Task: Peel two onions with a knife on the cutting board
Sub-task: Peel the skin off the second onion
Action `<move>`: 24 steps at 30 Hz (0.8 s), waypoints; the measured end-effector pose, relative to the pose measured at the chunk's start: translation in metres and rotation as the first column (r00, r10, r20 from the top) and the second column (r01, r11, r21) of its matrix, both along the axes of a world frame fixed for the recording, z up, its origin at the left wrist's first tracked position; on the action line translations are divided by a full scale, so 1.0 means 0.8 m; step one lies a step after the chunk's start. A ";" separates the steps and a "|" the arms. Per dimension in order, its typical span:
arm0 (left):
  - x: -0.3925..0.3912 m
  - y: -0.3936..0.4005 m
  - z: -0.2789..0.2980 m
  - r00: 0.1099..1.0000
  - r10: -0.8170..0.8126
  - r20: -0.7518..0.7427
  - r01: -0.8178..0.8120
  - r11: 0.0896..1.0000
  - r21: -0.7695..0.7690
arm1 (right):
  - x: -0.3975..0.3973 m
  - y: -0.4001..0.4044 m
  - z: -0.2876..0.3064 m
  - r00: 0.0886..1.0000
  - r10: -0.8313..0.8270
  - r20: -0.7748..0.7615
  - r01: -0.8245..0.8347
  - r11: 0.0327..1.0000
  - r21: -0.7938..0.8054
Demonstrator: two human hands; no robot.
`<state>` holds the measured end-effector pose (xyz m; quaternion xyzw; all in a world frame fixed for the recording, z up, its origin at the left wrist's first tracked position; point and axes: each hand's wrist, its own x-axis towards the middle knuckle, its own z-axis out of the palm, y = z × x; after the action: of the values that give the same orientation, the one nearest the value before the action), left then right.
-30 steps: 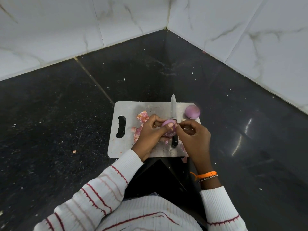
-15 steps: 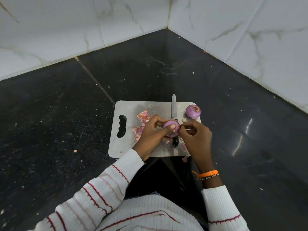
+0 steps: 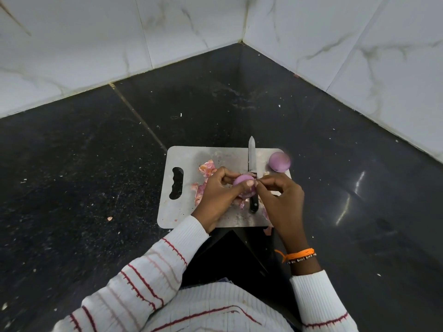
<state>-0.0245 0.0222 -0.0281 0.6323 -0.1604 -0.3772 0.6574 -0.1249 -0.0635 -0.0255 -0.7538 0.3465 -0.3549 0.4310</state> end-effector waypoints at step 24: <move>0.001 -0.001 0.002 0.992 -0.030 -0.123 0.021 0.997 -0.077 | 0.007 0.011 0.009 0.999 -0.035 -0.023 0.036 0.999 0.024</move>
<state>-0.0240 0.0217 -0.0266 0.5803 -0.1413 -0.4179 0.6845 -0.1190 -0.0547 -0.0184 -0.7462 0.3691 -0.3496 0.4299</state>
